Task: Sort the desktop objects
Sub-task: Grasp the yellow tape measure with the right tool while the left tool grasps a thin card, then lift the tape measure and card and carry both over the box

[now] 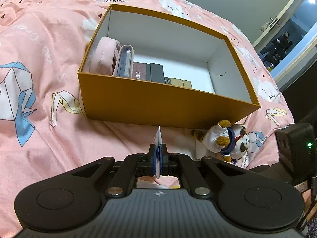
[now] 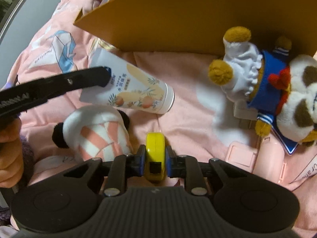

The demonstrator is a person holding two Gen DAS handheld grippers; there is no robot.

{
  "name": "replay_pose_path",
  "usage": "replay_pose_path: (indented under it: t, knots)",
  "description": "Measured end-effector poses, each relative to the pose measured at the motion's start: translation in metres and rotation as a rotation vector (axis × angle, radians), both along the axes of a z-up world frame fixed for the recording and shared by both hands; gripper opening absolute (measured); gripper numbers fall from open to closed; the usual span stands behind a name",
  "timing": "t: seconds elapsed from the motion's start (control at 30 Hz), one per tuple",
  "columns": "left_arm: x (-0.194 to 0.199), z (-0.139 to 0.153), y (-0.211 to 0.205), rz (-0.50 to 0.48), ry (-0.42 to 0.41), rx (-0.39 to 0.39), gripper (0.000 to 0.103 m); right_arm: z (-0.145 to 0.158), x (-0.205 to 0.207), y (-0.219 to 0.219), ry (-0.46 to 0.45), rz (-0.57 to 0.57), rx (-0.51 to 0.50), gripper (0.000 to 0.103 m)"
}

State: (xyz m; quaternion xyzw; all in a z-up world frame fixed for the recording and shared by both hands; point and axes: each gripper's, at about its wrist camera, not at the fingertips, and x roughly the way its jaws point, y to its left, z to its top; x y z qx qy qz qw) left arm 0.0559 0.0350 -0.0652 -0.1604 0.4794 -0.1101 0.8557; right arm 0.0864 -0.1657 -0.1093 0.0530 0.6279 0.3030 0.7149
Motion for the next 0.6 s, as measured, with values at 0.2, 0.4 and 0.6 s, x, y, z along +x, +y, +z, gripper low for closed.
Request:
replay_pose_path:
  t: [0.2,0.4,0.6]
  knots:
    - [-0.004,0.016,-0.009,-0.029,-0.04,0.001,0.002,0.031,-0.006,-0.019,-0.096,-0.014,-0.009,0.021]
    - [-0.003,0.051,-0.018,-0.08,-0.084,-0.031,0.002,0.072,-0.003,-0.03,-0.216,-0.032,0.005,0.021]
    - [0.005,0.093,-0.024,-0.095,-0.188,-0.029,0.003,0.121,0.004,-0.041,-0.348,-0.067,0.051,0.021]
